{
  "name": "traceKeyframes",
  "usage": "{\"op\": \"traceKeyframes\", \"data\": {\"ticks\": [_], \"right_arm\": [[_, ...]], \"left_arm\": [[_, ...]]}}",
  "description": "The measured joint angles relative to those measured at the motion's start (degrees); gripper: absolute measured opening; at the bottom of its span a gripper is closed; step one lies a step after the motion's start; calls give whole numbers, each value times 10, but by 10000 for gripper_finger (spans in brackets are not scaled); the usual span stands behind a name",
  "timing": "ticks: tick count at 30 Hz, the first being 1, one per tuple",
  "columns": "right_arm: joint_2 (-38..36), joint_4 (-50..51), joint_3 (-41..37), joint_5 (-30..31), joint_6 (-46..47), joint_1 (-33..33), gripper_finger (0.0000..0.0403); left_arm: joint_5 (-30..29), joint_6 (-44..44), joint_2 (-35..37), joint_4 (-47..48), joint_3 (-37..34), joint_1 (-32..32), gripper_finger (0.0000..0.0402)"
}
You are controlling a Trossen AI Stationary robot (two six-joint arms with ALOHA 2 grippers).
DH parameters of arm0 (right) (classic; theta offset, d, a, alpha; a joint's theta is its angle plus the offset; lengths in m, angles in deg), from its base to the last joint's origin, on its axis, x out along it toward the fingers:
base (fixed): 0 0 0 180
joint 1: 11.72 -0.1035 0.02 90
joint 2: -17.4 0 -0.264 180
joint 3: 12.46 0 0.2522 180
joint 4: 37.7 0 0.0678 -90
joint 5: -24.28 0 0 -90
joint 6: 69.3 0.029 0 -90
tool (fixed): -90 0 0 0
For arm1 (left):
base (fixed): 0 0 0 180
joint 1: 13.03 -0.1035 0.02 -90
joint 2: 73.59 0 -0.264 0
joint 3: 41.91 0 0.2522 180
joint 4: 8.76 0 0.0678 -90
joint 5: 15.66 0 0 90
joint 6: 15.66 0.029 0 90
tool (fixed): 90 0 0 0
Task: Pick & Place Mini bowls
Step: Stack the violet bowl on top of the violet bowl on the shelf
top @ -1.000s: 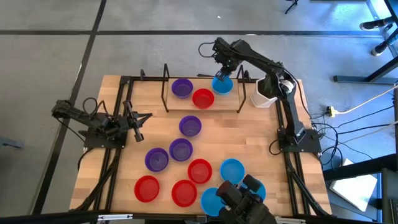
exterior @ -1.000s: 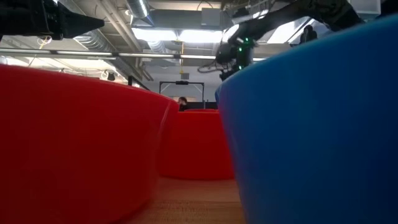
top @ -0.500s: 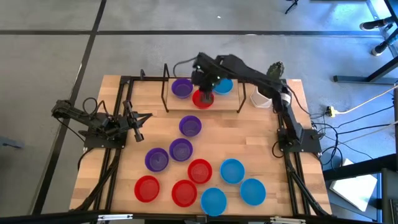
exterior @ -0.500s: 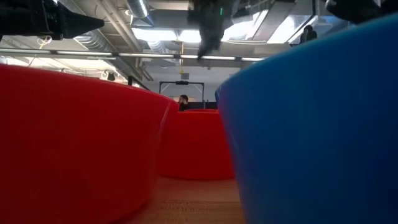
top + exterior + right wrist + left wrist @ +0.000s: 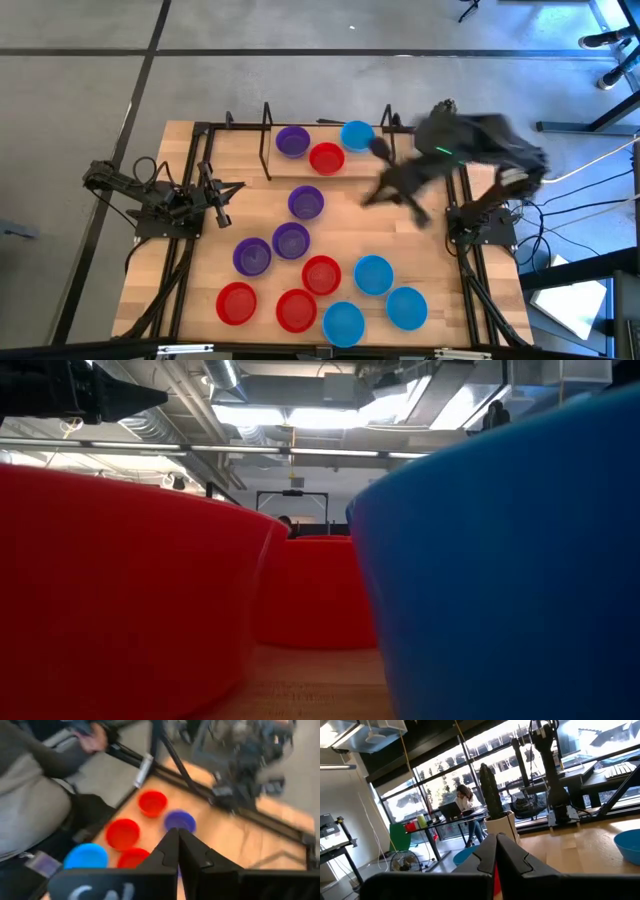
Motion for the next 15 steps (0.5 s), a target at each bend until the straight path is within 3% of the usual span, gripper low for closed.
{"op": "traceKeyframes", "data": {"ticks": [3, 7, 13, 15], "right_arm": [[-53, -2, -49, 94, 19, -102, 3], [-134, -54, -205, 218, 59, -216, 3], [-281, -281, -519, 281, 79, -316, 3], [-330, -388, -623, 350, 61, -334, 3]], "left_arm": [[0, -8, 0, 0, 0, 0, 7], [0, -14, 0, 0, 0, 0, 3], [0, -14, 0, 0, 0, 0, 5], [0, -14, 0, 0, 0, 0, 7]]}}
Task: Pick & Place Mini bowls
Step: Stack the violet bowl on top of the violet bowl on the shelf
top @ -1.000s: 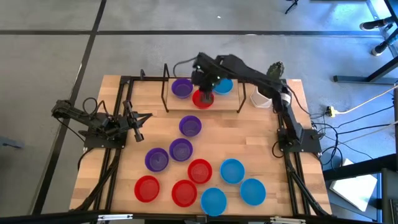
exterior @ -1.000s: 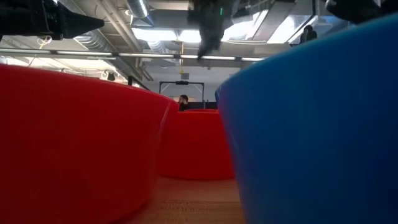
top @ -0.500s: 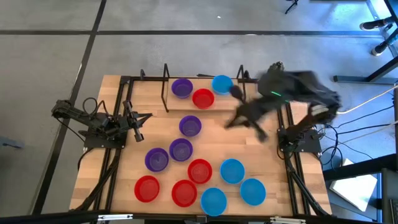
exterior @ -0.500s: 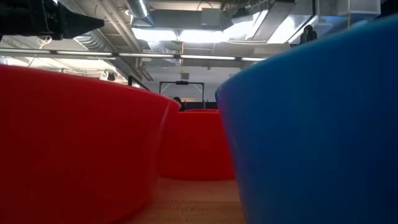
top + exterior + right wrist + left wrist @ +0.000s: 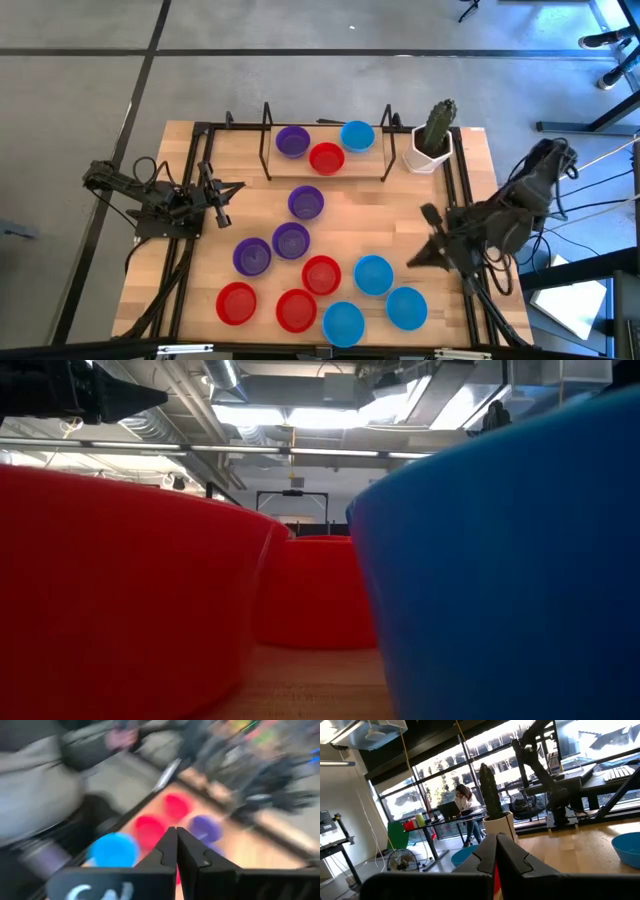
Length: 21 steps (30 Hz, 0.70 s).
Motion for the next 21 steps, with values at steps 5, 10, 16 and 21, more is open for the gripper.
{"op": "traceKeyframes", "data": {"ticks": [5, 10, 16, 21], "right_arm": [[-109, -270, -233, 110, -70, -18, 3], [-175, -447, -389, 113, -115, -16, 3], [-217, -576, -515, 137, -149, -7, 3], [-239, -659, -559, 123, -148, -3, 3]], "left_arm": [[0, 0, 0, 0, 0, 0, 5], [-1, 0, 0, 0, 0, 0, 2], [-25, -1, 0, 0, 0, 0, 7], [-25, -20, 0, 0, 0, 0, 6]]}}
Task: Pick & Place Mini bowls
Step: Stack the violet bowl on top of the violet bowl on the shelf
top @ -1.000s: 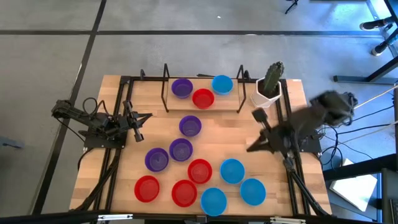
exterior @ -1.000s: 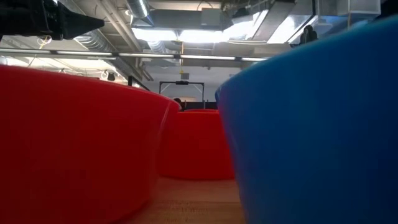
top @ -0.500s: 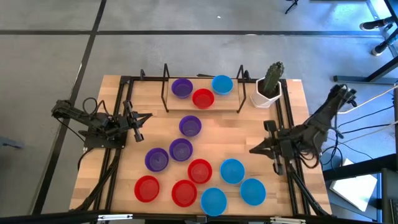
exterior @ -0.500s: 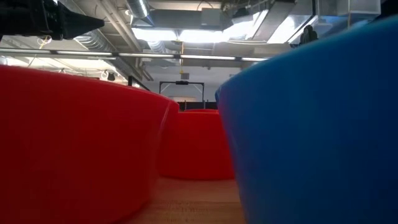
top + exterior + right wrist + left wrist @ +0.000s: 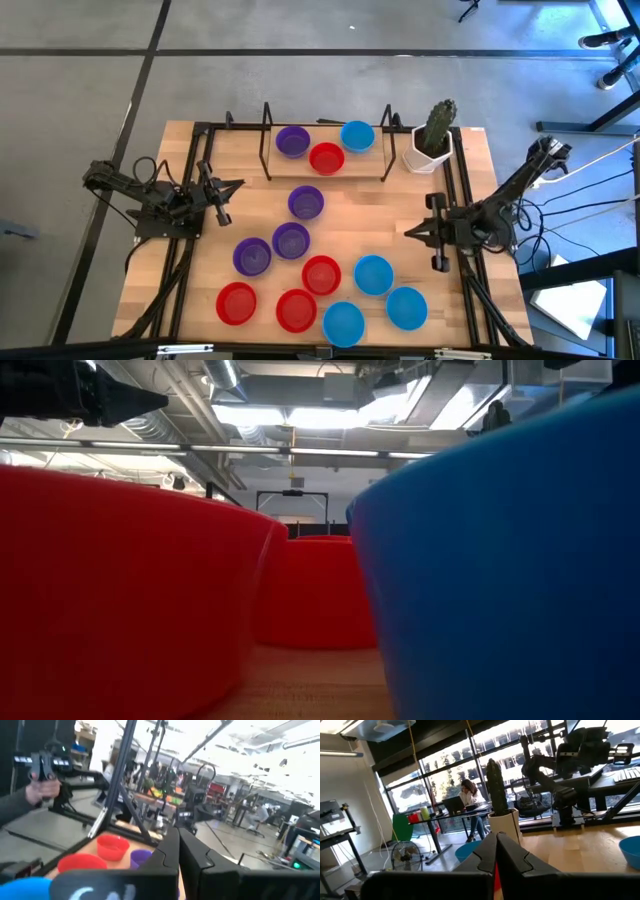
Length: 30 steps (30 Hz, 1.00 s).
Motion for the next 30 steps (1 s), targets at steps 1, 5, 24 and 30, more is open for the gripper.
{"op": "traceKeyframes", "data": {"ticks": [1, 5, 24, 30], "right_arm": [[-8, 2, -5, 0, 2, 0, 3], [-58, 10, -29, 0, 6, 0, 3], [-320, 303, -81, -185, 72, 46, 3], [-306, 313, -93, -252, 135, 139, 2]], "left_arm": [[0, 0, 0, 0, 0, 0, 4], [0, -9, 0, 0, 0, 0, 2], [0, 1, 0, -7, 0, 0, 7], [0, 0, 0, -9, 0, 0, 4]]}}
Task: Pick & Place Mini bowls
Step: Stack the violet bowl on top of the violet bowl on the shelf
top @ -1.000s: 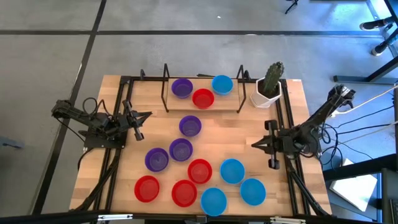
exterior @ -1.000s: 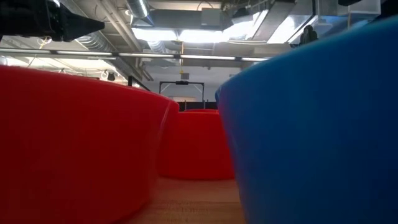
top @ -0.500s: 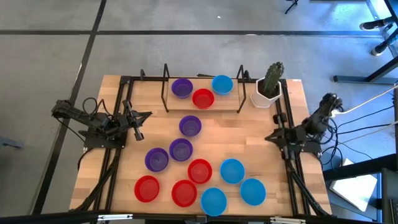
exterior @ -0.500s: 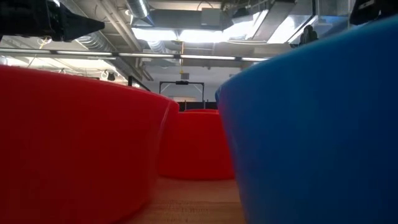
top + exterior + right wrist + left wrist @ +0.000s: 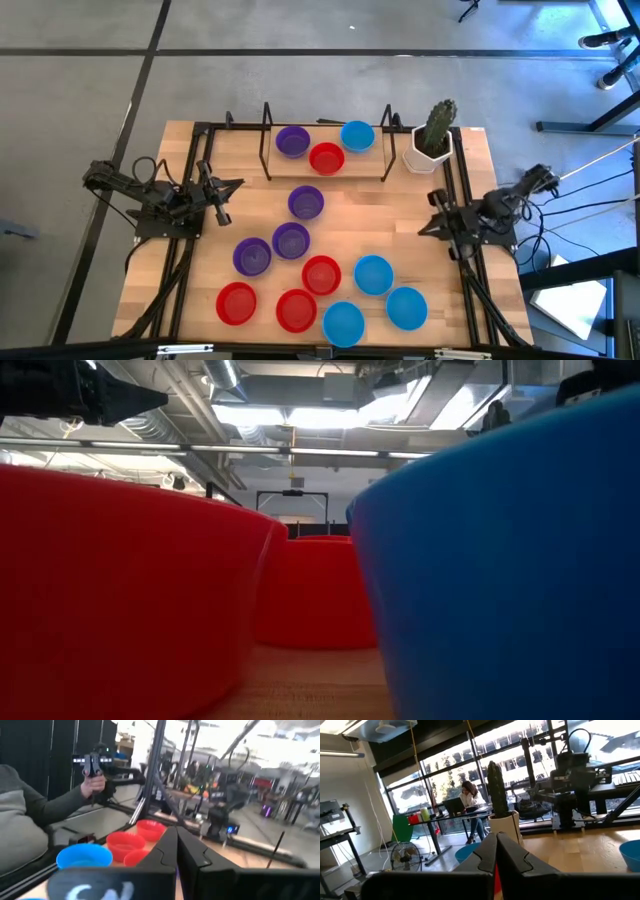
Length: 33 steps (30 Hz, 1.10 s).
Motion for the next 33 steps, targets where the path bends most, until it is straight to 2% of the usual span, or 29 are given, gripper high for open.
{"op": "traceKeyframes", "data": {"ticks": [5, 10, 16, 20, 29, 33], "right_arm": [[22, -5, 0, -17, 44, 81, 1], [42, -1, 0, 40, 86, 165, 1], [69, 11, 0, 33, 78, 235, 1], [89, 13, 0, 32, 83, 254, 7], [109, -12, 0, 31, 96, 256, 10], [109, -49, 0, -2, 96, 256, 11]], "left_arm": [[0, 1, 0, 0, 0, 0, 2], [1, 37, 0, 0, 0, 0, 8], [1, 46, 0, 3, 0, 0, 3], [2, 20, 0, 2, 0, 0, 3], [2, 19, 0, 3, 0, 0, 6], [3, 4, 0, 3, 0, 0, 2]]}}
